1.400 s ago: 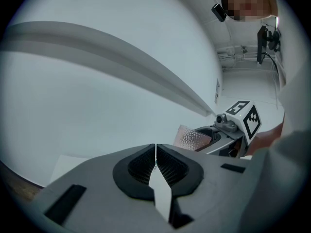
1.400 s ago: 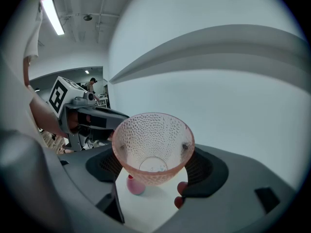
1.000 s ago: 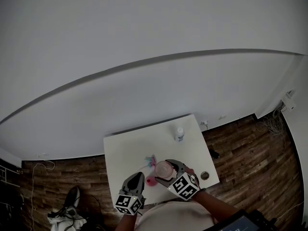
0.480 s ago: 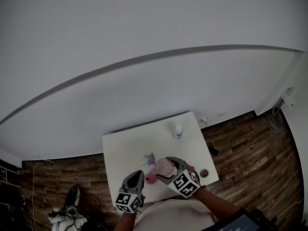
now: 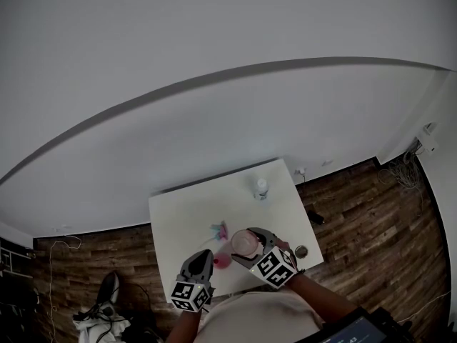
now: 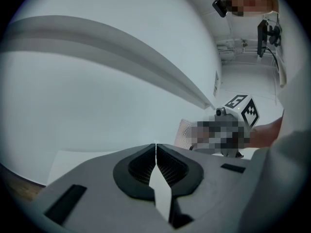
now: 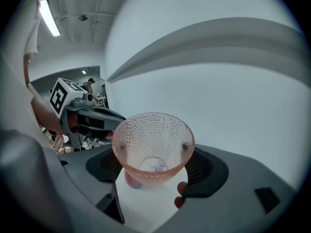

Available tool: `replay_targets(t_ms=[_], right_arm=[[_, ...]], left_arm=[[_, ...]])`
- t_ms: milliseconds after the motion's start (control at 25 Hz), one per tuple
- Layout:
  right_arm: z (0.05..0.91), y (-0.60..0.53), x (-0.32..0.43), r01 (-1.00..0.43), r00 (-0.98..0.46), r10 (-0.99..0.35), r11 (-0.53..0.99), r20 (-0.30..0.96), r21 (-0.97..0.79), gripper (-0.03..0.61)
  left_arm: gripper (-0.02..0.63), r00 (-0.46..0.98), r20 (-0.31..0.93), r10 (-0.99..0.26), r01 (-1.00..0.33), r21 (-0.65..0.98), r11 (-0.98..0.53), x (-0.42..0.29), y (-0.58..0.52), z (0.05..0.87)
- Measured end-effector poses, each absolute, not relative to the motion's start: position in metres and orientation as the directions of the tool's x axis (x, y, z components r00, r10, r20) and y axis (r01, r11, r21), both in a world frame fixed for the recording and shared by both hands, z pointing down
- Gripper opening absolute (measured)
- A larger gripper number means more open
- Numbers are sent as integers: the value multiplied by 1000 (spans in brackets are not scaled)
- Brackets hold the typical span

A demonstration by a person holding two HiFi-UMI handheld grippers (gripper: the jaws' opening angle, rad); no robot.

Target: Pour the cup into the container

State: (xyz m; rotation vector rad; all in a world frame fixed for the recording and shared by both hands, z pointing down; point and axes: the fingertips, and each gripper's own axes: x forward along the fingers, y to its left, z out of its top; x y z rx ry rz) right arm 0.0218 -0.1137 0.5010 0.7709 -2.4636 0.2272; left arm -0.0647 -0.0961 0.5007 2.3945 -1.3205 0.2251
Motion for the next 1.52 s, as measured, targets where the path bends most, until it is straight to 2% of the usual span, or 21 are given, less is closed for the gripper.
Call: replay_targets(t_ms=[1520], right_arm=[[561, -108, 64, -526, -692, -404, 850, 599, -34, 377]], left_arm=[[12, 553, 469, -689, -825, 194, -531, -16, -82, 552]])
